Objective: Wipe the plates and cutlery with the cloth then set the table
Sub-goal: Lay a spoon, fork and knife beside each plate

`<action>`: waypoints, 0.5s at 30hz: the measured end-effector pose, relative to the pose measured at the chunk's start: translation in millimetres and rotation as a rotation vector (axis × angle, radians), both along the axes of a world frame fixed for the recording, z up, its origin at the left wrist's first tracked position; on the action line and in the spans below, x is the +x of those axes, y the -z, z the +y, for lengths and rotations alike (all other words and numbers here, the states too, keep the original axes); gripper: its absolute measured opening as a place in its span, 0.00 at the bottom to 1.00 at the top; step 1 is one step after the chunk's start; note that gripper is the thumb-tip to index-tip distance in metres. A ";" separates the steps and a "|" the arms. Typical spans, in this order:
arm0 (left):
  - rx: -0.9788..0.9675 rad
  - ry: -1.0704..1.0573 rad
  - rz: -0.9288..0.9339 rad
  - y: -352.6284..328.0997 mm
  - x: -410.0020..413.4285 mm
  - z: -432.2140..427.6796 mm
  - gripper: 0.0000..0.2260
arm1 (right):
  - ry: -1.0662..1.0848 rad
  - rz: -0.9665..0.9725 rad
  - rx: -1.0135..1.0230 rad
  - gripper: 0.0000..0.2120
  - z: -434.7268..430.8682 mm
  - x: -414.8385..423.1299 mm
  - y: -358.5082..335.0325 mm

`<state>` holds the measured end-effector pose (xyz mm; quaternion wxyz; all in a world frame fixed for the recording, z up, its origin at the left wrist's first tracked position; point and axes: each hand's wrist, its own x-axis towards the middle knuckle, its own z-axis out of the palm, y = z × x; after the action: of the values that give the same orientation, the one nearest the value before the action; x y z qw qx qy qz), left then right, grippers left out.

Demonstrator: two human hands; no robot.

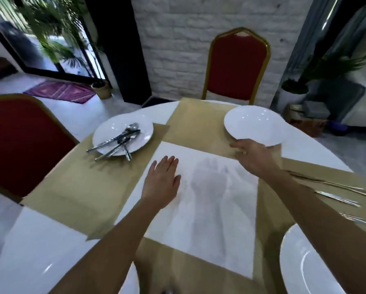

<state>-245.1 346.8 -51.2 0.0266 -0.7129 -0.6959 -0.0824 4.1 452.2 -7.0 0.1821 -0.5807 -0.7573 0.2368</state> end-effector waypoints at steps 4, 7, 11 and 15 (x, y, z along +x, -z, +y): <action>0.084 -0.149 0.002 -21.7 -97.2 -2.8 0.18 | -0.073 0.042 -0.019 0.18 -9.9 -98.2 -11.7; 0.121 -0.232 -0.032 -32.5 -158.8 -1.2 0.18 | -0.090 0.049 -0.043 0.18 -11.8 -163.6 -20.4; 0.090 -0.274 -0.158 -25.5 -228.1 14.0 0.15 | -0.044 0.027 -0.059 0.17 -4.0 -250.3 -19.7; 0.011 -0.163 -0.187 -13.7 -268.6 29.4 0.14 | 0.035 0.044 -0.133 0.16 -6.0 -317.5 -1.0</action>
<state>-513.7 376.2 -37.5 -0.0278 -0.6432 -0.7504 -0.1497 -313.5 446.2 -6.0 0.1637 -0.5992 -0.7256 0.2961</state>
